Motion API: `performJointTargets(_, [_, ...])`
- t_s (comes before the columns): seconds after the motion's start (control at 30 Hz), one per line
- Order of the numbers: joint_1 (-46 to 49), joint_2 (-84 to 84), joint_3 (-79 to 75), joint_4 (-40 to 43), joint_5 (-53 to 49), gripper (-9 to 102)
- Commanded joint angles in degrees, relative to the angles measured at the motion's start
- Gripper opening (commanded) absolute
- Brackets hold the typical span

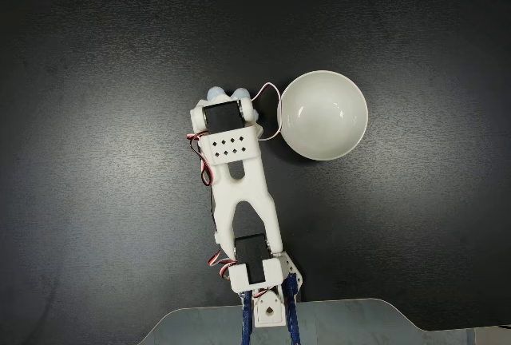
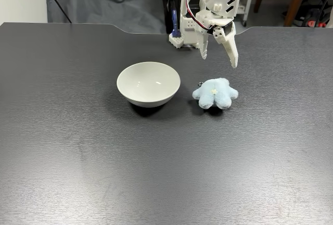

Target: Grasp a skyblue doll and put it in the white bowl.

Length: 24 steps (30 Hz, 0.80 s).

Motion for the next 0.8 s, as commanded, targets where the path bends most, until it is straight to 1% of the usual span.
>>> performJointTargets(0.0, [0.1,0.2,-0.4,1.5,-0.4,45])
performJointTargets(0.17, [0.8,-6.3,-1.0,-1.1,-0.4,55])
performJointTargets(0.27, [0.9,-8.2,-0.9,-3.8,-0.4,57])
performJointTargets(0.47, [0.1,-9.0,-0.5,-7.8,-0.2,57])
performJointTargets(0.57, [0.1,-13.2,-0.6,-9.5,-0.3,57])
performJointTargets(0.77, [0.8,-18.5,-0.6,-9.7,-0.3,57])
